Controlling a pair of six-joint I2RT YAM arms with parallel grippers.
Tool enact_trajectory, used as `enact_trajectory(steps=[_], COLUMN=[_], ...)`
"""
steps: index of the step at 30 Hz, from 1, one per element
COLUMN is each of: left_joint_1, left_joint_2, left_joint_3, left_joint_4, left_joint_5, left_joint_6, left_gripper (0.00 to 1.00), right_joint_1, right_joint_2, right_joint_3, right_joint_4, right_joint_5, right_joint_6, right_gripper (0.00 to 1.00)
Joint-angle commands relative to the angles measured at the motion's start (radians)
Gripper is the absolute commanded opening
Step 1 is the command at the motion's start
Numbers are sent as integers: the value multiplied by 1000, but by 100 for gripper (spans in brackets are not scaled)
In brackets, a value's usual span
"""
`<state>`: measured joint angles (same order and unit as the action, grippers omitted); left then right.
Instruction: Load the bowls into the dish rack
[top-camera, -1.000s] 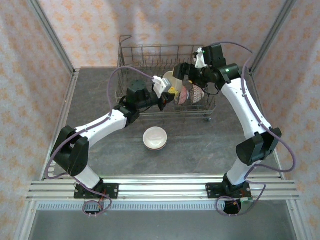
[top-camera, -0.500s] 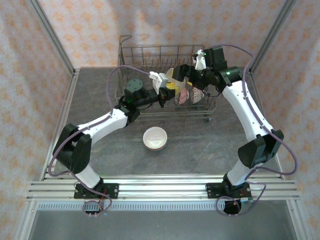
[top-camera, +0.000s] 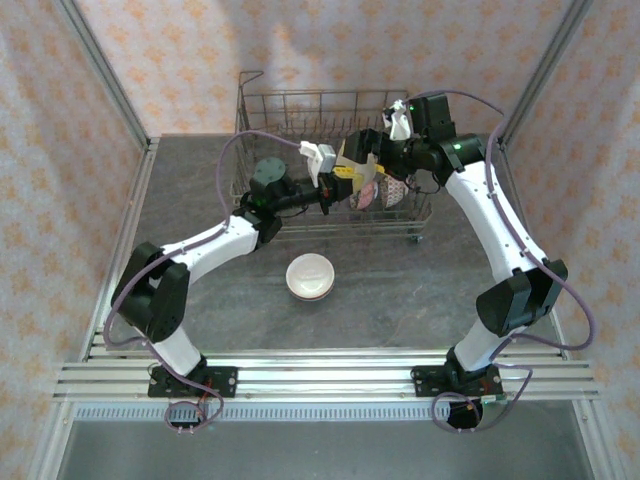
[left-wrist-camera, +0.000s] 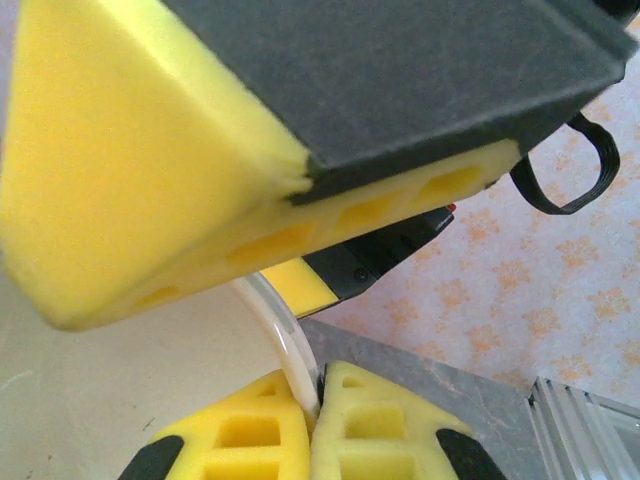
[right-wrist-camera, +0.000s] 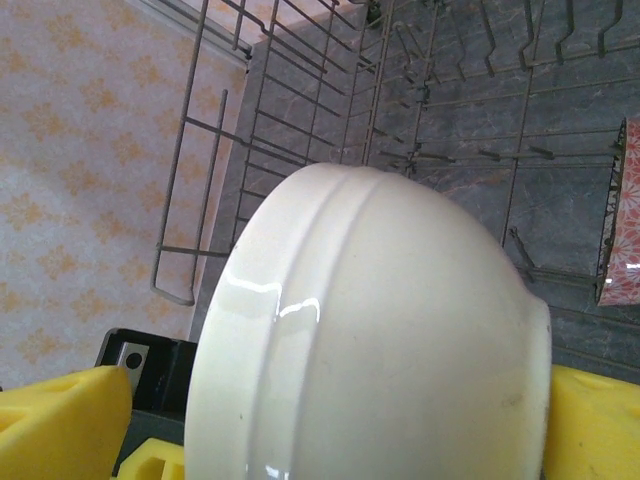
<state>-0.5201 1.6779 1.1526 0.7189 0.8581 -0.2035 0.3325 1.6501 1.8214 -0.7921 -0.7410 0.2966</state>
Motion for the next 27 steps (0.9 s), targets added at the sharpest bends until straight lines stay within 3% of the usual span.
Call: enact_trajectory(steps=[1, 16, 27], left_joint_1=[9, 12, 13], left_joint_2=[3, 24, 32], left_joint_3=[63, 78, 68], left_joint_4=[157, 190, 176], left_joint_5=[40, 68, 81], left_joint_6=[-47, -94, -93], left_gripper=[0, 0, 0], right_joint_1=[2, 1, 1], right_joint_2=[-24, 6, 2], right_joint_3=[-7, 14, 36], right_joint_4=[-7, -81, -91], right_joint_5=[-58, -49, -56], right_joint_6=[-19, -45, -48], right_gripper=[99, 95, 78])
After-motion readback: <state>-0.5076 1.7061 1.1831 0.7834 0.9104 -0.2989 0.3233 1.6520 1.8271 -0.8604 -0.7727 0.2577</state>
